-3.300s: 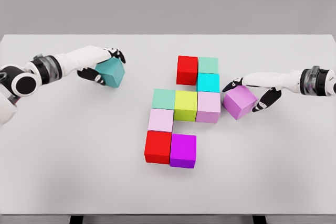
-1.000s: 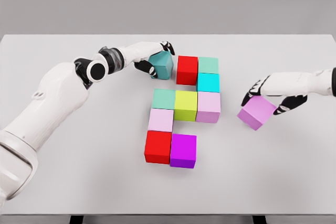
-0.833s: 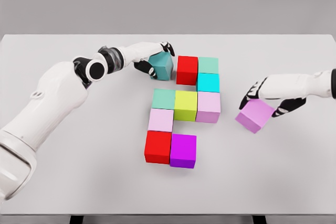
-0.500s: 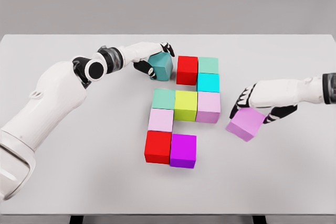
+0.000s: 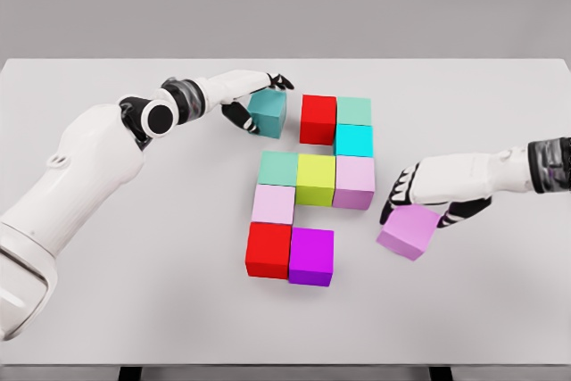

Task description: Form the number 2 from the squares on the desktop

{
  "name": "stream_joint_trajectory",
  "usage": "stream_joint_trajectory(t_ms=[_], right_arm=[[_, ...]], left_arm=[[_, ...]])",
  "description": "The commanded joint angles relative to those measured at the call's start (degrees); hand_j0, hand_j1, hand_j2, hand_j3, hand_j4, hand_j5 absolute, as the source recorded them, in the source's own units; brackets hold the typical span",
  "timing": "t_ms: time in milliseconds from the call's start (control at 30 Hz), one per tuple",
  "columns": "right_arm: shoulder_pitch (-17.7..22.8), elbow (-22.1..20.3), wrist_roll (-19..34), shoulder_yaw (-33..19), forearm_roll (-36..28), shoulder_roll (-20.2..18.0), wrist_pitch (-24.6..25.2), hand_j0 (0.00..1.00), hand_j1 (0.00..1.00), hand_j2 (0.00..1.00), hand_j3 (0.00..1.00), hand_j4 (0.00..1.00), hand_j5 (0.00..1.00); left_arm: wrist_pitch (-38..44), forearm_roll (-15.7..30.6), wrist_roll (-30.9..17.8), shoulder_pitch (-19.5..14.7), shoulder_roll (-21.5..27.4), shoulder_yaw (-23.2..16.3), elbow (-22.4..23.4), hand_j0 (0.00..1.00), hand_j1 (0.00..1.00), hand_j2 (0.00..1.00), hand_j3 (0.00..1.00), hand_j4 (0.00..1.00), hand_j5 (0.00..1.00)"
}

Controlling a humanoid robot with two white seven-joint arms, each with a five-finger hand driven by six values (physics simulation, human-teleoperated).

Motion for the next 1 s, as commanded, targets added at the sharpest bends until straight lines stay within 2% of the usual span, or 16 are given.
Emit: stream_joint_trajectory(t_ms=[0, 200, 233, 333, 367, 400, 433, 500, 600, 767, 867, 900, 933, 967], right_arm=[[0.00, -0.20, -0.02, 0.78, -0.26, 0.67, 0.14, 0.72, 0.72, 0.72, 0.72, 0.72, 0.72], [0.00, -0.72, -0.02, 1.39, -0.26, 1.98, 0.14, 0.72, 0.72, 0.72, 0.72, 0.72, 0.72], [0.00, -0.72, -0.02, 1.75, -0.26, 2.25, 0.14, 0.72, 0.72, 0.72, 0.72, 0.72, 0.72], [0.00, -0.72, -0.02, 2.54, -0.26, 3.30, 0.14, 0.72, 0.72, 0.72, 0.72, 0.72, 0.72], [0.00, -0.72, -0.02, 2.80, -0.26, 3.39, 0.14, 0.72, 0.72, 0.72, 0.72, 0.72, 0.72], [0.00, -0.72, -0.02, 2.89, -0.26, 3.48, 0.14, 0.72, 0.72, 0.72, 0.72, 0.72, 0.72], [0.00, -0.73, -0.02, 3.33, -0.17, 3.57, 0.14, 0.72, 0.72, 0.72, 0.72, 0.72, 0.72], [0.00, -0.72, -0.02, 3.68, 0.53, 3.57, 0.14, 0.72, 0.72, 0.72, 0.72, 0.72, 0.72], [0.00, -0.72, -0.02, 4.56, 0.79, 3.57, 0.14, 0.72, 0.72, 0.72, 0.72, 0.72, 0.72], [0.00, -0.72, -0.02, 4.91, 0.88, 3.56, 0.14, 0.72, 0.72, 0.72, 0.72, 0.72, 0.72], [0.00, -0.72, -0.02, 5.26, 0.88, 3.48, 0.14, 0.73, 0.73, 0.73, 0.73, 0.73, 0.73], [0.00, -0.64, -0.02, 5.26, 0.88, 3.48, 0.14, 0.77, 0.77, 0.77, 0.77, 0.77, 0.77], [0.00, -0.64, -0.02, 5.26, 0.88, 3.21, 0.14, 0.97, 0.97, 0.97, 0.97, 0.97, 0.97], [0.00, -0.64, -0.02, 5.26, 0.88, 2.95, 0.14, 1.00, 1.00, 1.00, 1.00, 1.00, 1.00]], left_arm=[[-0.04, 0.34, 0.00, 0.00, 0.69, 0.16, -0.22, 0.99, 0.99, 0.99, 0.99, 0.99, 0.99], [0.04, 5.43, -0.17, -0.26, 4.55, -0.11, -3.91, 0.99, 0.99, 0.99, 0.99, 0.99, 0.99], [0.04, 5.70, -0.09, -0.26, 5.26, 0.07, -3.91, 0.96, 0.96, 0.96, 0.96, 0.96, 0.96], [0.04, 5.70, 0.00, -1.05, 7.28, 0.16, -3.21, 0.78, 0.78, 0.78, 0.78, 0.78, 0.78], [-0.04, 5.52, 0.00, -1.49, 7.37, 0.16, -2.07, 0.68, 0.68, 0.68, 0.68, 0.68, 0.68], [-0.05, 4.91, 0.09, -2.20, 6.84, 0.07, 1.71, 0.61, 0.61, 0.61, 0.61, 0.61, 0.61], [-0.40, 4.65, 0.18, -2.90, 6.14, -0.02, 5.40, 0.59, 0.59, 0.59, 0.59, 0.59, 0.59], [-0.49, 4.64, 0.27, -3.34, 4.56, -0.02, 8.74, 0.46, 0.46, 0.46, 0.46, 0.46, 0.46], [-0.40, 4.64, 0.88, -3.52, 2.62, 0.07, 12.70, 0.46, 0.46, 0.46, 0.46, 0.46, 0.46], [-0.49, 3.50, 0.27, -3.52, 1.48, -0.46, 12.53, 0.41, 0.41, 0.41, 0.41, 0.41, 0.41], [-0.49, 3.50, 0.27, -3.51, 1.13, -0.46, 12.35, 0.41, 0.41, 0.41, 0.41, 0.41, 0.41], [-0.49, 3.50, 0.27, -3.43, 1.04, -0.46, 12.35, 0.41, 0.41, 0.41, 0.41, 0.41, 0.41], [-0.49, 3.41, 0.27, -3.43, 0.78, -0.55, 12.26, 0.41, 0.41, 0.41, 0.41, 0.41, 0.41], [-0.49, 3.41, 0.27, -3.43, 0.78, -0.55, 12.26, 0.41, 0.41, 0.41, 0.41, 0.41, 0.41]])
